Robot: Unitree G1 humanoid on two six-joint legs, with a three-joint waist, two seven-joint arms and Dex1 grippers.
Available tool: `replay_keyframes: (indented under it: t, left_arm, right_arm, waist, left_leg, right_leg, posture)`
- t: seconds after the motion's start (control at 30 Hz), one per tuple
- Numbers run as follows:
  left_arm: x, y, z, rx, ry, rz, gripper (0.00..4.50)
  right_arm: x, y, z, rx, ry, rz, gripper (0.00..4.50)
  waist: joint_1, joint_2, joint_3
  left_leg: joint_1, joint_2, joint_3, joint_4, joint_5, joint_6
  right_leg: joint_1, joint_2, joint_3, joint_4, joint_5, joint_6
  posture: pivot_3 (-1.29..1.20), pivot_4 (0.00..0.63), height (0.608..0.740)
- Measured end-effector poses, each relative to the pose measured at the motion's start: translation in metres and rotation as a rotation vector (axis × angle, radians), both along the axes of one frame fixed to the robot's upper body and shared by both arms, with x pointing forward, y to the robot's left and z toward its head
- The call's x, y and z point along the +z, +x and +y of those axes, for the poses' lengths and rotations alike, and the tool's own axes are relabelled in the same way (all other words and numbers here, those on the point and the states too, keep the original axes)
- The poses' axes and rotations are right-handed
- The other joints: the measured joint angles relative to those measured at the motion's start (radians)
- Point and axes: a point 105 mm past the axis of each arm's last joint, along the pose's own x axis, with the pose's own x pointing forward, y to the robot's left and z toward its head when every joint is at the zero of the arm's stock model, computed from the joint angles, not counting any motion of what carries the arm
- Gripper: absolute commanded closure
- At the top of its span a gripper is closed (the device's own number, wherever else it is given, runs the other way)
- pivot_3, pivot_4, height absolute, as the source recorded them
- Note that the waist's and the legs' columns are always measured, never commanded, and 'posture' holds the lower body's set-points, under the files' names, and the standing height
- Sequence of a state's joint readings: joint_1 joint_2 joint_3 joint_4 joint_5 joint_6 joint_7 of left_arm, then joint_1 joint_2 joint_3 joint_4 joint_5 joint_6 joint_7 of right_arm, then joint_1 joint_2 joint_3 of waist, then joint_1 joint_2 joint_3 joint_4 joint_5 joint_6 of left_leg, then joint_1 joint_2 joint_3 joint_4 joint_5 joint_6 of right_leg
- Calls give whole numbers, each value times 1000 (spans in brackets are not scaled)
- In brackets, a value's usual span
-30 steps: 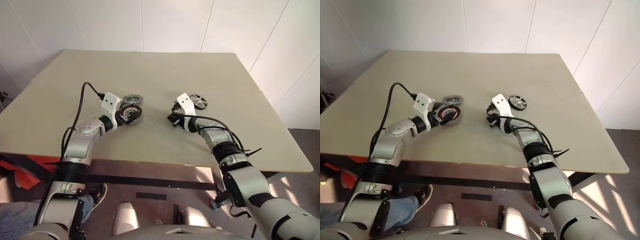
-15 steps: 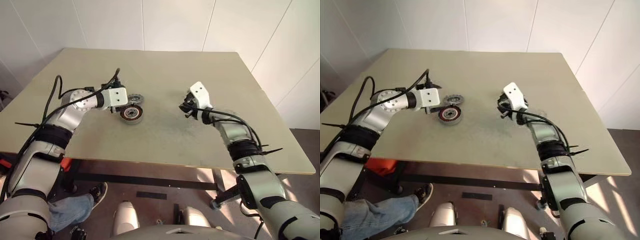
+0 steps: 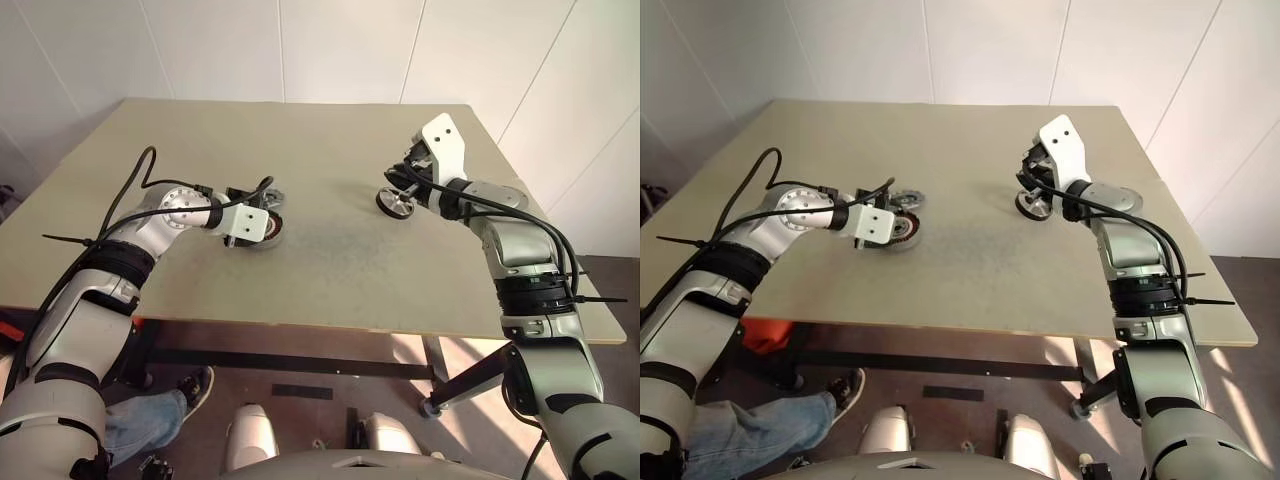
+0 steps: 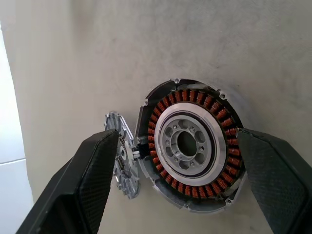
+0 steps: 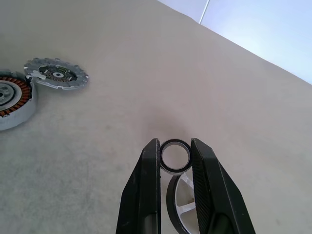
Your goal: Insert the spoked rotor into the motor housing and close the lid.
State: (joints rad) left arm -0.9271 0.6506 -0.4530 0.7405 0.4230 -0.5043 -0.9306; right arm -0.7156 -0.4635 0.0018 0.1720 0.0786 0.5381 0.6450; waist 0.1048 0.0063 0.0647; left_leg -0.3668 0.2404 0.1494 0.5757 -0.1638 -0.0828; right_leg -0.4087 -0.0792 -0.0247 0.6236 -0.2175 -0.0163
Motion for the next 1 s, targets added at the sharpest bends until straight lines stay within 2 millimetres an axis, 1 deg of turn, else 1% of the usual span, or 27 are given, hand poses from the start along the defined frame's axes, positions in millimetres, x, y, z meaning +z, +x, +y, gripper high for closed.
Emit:
replay_keyframes:
  t: [0.27, 0.37, 0.5, 0.6, 0.73, 0.77, 0.9, 1.0]
  left_arm:
    - [-1, 1, 3, -26, 67, -3, 440]
    - [-1, -1, 3, -32, 75, 16, 440]
    - [1, -4, 9, -29, 78, 57, 440]
    - [9, -2, 11, -13, 50, 45, 440]
    - [29, 5, 8, 3, 15, 2, 440]
    - [30, 5, 8, 2, 14, -2, 440]
    - [25, 3, 8, -9, 40, 18, 440]
    - [15, -2, 8, -43, 88, 45, 440]
  right_arm:
    - [-1, 2, -4, -43, 6, 5, 3925]
    - [-2, 2, -4, -51, 7, 13, 3925]
    - [-3, 3, -5, -60, 8, 18, 3925]
    - [-3, 3, -5, -60, 8, 18, 3925]
    - [-3, 3, -5, -60, 8, 18, 3925]
    - [-3, 3, -5, -60, 9, 18, 3925]
    - [-3, 3, -5, -63, 11, 18, 3925]
    - [-4, 3, -4, -62, 13, 19, 3925]
  waist:
    - [-1, 0, 0]
    - [-1, 0, 0]
    - [0, 0, 0]
    - [1, 0, 0]
    - [6, 0, 0]
    - [6, 0, 0]
    - [7, 0, 0]
    - [7, 0, 0]
  left_leg:
    - [0, 0, 0, 0, 0, 0]
    - [0, 0, 0, 0, 0, 0]
    - [0, 0, 0, 0, 0, 0]
    - [0, 0, 0, 0, 0, 0]
    - [0, 0, 0, 0, 0, 0]
    - [0, 0, 0, 0, 0, 0]
    - [0, 0, 0, 0, 0, 0]
    - [0, 0, 0, 0, 0, 0]
  right_leg:
    - [0, 0, 0, 0, 0, 0]
    - [0, 0, 0, 0, 0, 0]
    - [0, 0, 0, 0, 0, 0]
    - [0, 0, 0, 0, 0, 0]
    - [0, 0, 0, 1, 0, 0]
    - [0, 0, 0, 1, 0, 0]
    - [0, 0, 0, 0, 0, 0]
    - [0, 0, 0, 0, 0, 0]
  posture:
    - [0, 0, 740]
    - [0, 0, 740]
    - [0, 0, 740]
    - [0, 0, 740]
    - [0, 0, 740]
    - [0, 0, 740]
    - [0, 0, 740]
    - [0, 0, 740]
